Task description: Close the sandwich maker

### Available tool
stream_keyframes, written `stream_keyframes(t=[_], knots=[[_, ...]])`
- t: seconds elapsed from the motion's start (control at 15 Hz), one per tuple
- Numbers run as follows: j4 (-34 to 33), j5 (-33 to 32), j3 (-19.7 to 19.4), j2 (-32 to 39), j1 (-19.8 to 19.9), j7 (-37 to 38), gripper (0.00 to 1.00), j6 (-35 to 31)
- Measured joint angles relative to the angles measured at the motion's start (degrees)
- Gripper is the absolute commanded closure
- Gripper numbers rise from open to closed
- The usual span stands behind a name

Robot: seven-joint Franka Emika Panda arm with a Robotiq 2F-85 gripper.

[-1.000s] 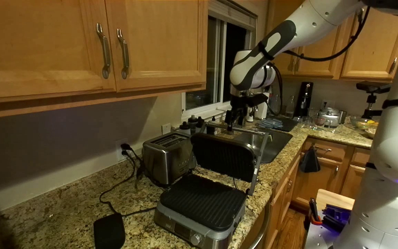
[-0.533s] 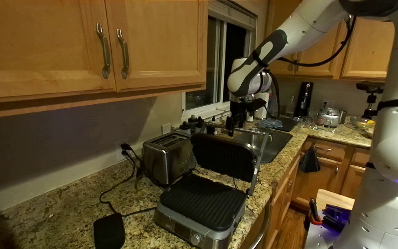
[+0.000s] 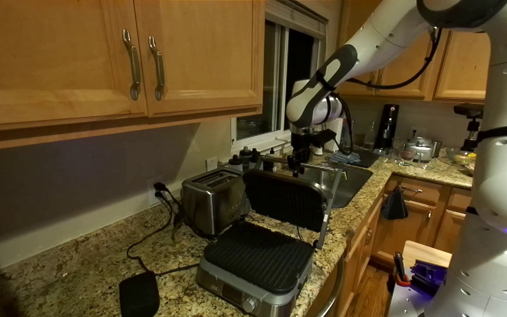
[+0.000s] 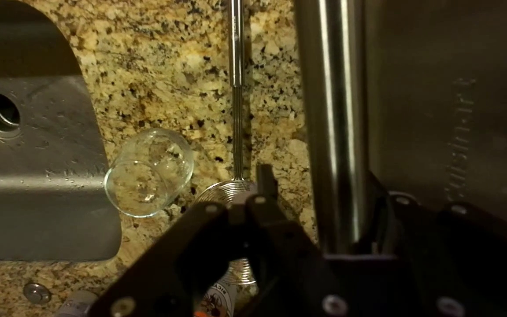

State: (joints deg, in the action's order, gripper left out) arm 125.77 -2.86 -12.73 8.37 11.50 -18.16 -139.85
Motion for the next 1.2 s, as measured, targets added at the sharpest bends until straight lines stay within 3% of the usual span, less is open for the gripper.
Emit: stream_keyframes(t=[0.07,0.33,0.4,1.2], knots=[[-0.01,0.09,0.04,0.15,0.00,0.00,0.90,0.00],[-0.02,0.27,0.45,0.18,0.00,0.00,0.98,0.00],[-0.03,0.27,0.49,0.18,0.00,-0.01,0.93,0.00],[-1.01,0.06,1.81,-0.91,-0.27,-0.21,0.94,0.70]])
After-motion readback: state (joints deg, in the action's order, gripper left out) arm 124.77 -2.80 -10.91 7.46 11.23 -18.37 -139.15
